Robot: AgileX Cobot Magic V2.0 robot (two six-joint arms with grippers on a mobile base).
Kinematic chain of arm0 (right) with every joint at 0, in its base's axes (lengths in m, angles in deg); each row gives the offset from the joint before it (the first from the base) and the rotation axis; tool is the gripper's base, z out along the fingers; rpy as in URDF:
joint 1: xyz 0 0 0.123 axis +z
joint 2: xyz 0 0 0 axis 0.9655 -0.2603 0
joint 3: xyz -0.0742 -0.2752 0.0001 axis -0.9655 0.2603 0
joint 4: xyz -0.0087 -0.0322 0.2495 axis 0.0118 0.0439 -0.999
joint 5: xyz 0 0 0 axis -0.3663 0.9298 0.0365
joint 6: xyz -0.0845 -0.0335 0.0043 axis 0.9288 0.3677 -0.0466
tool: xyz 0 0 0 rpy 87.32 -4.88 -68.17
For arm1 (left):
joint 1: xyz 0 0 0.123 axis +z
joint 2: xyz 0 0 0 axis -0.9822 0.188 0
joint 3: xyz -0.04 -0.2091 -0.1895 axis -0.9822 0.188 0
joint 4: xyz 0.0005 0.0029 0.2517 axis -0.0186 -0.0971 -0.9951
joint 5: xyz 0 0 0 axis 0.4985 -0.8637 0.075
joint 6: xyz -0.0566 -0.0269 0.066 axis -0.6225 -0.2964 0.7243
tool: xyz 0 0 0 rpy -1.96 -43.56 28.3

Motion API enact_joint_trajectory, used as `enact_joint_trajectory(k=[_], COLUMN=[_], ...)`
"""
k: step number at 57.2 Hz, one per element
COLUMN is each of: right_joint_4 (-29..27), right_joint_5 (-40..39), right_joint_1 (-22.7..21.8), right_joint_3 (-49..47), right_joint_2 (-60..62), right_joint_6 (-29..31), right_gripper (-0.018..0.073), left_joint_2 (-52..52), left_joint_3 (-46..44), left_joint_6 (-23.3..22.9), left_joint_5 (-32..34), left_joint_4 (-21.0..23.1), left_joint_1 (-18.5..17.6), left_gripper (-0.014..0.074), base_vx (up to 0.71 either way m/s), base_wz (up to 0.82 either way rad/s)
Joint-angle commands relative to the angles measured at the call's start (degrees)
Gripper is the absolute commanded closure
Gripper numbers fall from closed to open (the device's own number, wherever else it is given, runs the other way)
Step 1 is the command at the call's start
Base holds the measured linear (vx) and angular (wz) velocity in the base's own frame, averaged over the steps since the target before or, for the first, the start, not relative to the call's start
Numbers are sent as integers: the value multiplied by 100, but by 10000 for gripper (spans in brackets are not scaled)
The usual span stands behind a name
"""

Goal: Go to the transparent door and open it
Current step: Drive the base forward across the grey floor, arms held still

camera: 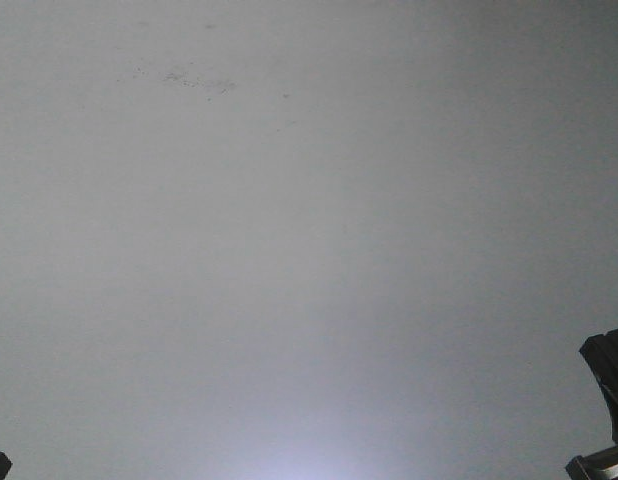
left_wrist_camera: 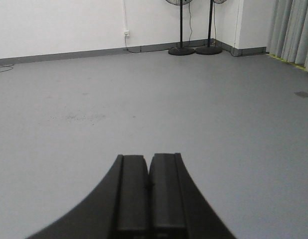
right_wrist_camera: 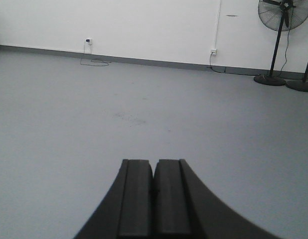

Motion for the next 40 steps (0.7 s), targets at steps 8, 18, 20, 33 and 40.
enact_joint_trajectory(k=[8, 18, 20, 33, 40], right_joint_4=[7, 7, 7, 7, 7], right_joint_5=[-488, -488, -488, -488, -488], right_joint_1=[-34, -34, -34, -34, -34], right_joint_3=[80, 80, 80, 80, 80], right_joint_2=[83, 83, 83, 83, 83], right_joint_6=[35, 35, 35, 35, 35], right_gripper=[562, 562, 562, 562, 562], left_joint_2=[-72, -72, -72, -72, -72], left_joint_3=[172, 172, 172, 172, 172], left_joint_6=[-30, -30, -30, -30, -30], left_joint_5=[516, 516, 516, 516, 516], left_joint_4=[21, 21, 21, 21, 21], left_joint_1=[-26, -26, -26, -26, -26], left_gripper=[602, 602, 602, 602, 602], base_vx=[0, 0, 0, 0, 1], base_wz=[0, 0, 0, 1, 2])
